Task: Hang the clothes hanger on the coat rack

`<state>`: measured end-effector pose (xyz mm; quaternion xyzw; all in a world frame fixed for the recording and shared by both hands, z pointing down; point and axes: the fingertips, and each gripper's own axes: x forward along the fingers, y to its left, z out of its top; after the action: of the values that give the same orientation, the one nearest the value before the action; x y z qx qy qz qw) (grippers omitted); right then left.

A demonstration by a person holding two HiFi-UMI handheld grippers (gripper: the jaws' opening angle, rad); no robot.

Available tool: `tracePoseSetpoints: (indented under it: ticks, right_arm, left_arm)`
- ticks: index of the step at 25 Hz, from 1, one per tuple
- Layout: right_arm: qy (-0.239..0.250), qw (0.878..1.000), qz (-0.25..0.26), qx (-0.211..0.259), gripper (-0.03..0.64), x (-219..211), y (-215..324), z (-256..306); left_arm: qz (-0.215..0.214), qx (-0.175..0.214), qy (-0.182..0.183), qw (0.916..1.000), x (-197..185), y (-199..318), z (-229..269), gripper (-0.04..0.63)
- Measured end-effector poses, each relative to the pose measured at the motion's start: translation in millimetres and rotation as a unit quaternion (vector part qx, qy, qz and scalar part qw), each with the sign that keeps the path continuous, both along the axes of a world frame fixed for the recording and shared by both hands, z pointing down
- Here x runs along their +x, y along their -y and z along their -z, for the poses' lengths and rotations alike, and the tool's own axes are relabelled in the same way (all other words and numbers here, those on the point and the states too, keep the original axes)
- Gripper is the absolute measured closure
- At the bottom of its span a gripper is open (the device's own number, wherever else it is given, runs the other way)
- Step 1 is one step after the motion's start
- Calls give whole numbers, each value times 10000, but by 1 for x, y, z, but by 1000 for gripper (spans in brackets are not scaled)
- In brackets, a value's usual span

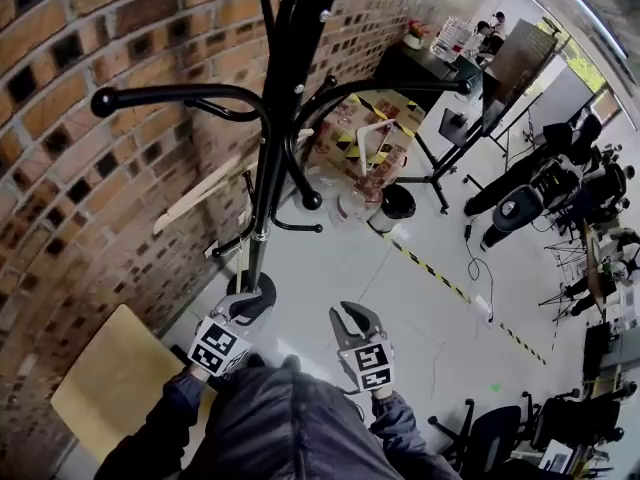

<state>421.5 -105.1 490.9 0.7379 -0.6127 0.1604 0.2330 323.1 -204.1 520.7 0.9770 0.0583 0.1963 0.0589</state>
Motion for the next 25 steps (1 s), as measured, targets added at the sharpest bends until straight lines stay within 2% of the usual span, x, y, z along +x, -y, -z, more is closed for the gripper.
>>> tracePoseSetpoints:
  ticks: [9, 18, 25]
  right_arm:
    - [-4, 9999, -52, 93, 547, 6, -9, 5]
    - [-6, 9998, 106, 169, 554, 4, -6, 9]
    - [15, 9995, 187, 234, 560, -1, 5, 17]
  left_arm:
    - [-240, -96, -120, 9996, 23, -21, 9, 532]
    - [-99, -25, -195, 9998, 23, -25, 19, 538]
    - [-32, -58, -100, 9999, 15, -18, 22, 538]
